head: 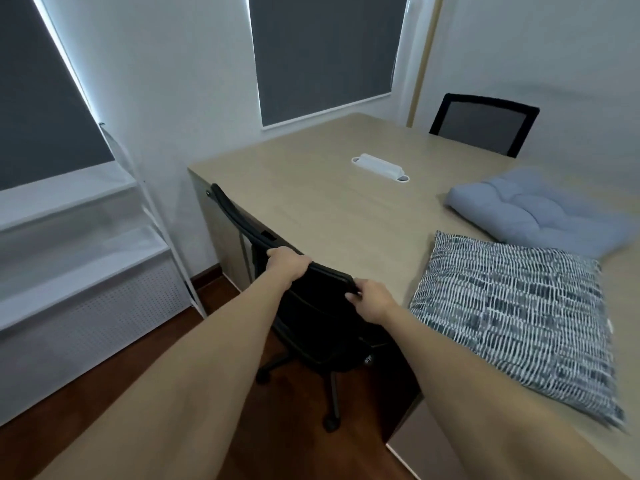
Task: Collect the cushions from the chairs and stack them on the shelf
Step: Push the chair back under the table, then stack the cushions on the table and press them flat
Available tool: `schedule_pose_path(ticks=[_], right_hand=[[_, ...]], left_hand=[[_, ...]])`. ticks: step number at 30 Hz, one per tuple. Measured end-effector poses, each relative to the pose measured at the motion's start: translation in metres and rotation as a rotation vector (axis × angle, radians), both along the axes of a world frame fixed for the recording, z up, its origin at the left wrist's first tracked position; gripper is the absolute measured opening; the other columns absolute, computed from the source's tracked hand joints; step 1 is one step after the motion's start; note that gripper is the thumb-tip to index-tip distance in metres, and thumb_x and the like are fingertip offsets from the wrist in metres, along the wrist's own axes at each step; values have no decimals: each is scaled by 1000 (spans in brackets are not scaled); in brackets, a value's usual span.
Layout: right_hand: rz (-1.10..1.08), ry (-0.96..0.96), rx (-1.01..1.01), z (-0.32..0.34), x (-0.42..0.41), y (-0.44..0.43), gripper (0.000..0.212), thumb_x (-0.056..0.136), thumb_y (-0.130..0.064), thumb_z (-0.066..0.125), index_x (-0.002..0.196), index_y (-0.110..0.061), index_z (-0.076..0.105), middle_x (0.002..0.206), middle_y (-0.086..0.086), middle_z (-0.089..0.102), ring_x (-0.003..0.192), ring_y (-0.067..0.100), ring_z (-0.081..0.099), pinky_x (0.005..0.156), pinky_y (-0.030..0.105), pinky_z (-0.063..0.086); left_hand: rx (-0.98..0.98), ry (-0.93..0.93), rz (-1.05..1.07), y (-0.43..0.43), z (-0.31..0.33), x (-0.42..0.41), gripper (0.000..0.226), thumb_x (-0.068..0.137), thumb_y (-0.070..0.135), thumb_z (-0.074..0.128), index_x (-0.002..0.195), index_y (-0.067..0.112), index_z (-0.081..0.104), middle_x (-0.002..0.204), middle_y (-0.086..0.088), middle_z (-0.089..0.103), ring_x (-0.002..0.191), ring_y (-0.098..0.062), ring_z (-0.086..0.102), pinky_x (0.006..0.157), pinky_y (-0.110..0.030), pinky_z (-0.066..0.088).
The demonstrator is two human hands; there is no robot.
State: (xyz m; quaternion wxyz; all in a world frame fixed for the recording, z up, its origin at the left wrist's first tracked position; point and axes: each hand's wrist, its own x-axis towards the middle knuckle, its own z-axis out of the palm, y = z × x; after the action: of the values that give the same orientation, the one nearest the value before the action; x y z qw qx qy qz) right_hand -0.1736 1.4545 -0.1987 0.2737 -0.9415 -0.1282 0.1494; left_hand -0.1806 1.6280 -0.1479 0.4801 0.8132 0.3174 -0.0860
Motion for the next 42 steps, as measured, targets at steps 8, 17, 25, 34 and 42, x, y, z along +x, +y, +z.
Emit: schedule_pose_path(ticks=[8, 17, 25, 34, 42], right_hand=[[-26, 119, -23, 9, 19, -25, 43, 96, -15, 49, 139, -14, 49, 139, 7, 56, 132, 20, 49, 106, 21, 33], [-141, 165, -124, 28, 12, -76, 48, 96, -17, 52, 141, -7, 43, 144, 12, 48, 133, 27, 46, 110, 30, 35], [-364, 209, -202, 57, -21, -195, 45, 94, -17, 53, 136, -2, 50, 143, 14, 48, 130, 29, 48, 106, 35, 40], [-665, 225, -235, 60, -65, -357, 39, 92, -10, 48, 127, 3, 57, 103, 14, 61, 88, 22, 52, 62, 27, 51], [-908, 184, -178, 42, -77, -546, 45, 93, -13, 48, 138, -7, 49, 126, 7, 56, 116, 20, 52, 84, 19, 46]], left_hand=[[176, 112, -105, -15, 0, 31, 69, 100, 35, 40, 151, -2, 11, 131, 0, 47, 78, -27, 52, 62, -27, 40], [653, 275, -322, -26, 27, 34, 57, 100, 34, 39, 145, -1, 33, 148, -24, 38, 133, -41, 40, 110, -45, 37], [814, 191, -740, -127, 26, 35, 44, 92, 13, 42, 134, 0, 47, 144, -19, 46, 133, -35, 45, 107, -39, 41], [821, 51, -1091, -288, 41, 46, 44, 97, 24, 44, 132, 0, 52, 141, -18, 51, 128, -32, 51, 105, -34, 40], [700, -87, -1205, -504, 30, 57, 48, 99, 24, 42, 141, 0, 43, 149, -17, 42, 136, -30, 43, 111, -31, 33]])
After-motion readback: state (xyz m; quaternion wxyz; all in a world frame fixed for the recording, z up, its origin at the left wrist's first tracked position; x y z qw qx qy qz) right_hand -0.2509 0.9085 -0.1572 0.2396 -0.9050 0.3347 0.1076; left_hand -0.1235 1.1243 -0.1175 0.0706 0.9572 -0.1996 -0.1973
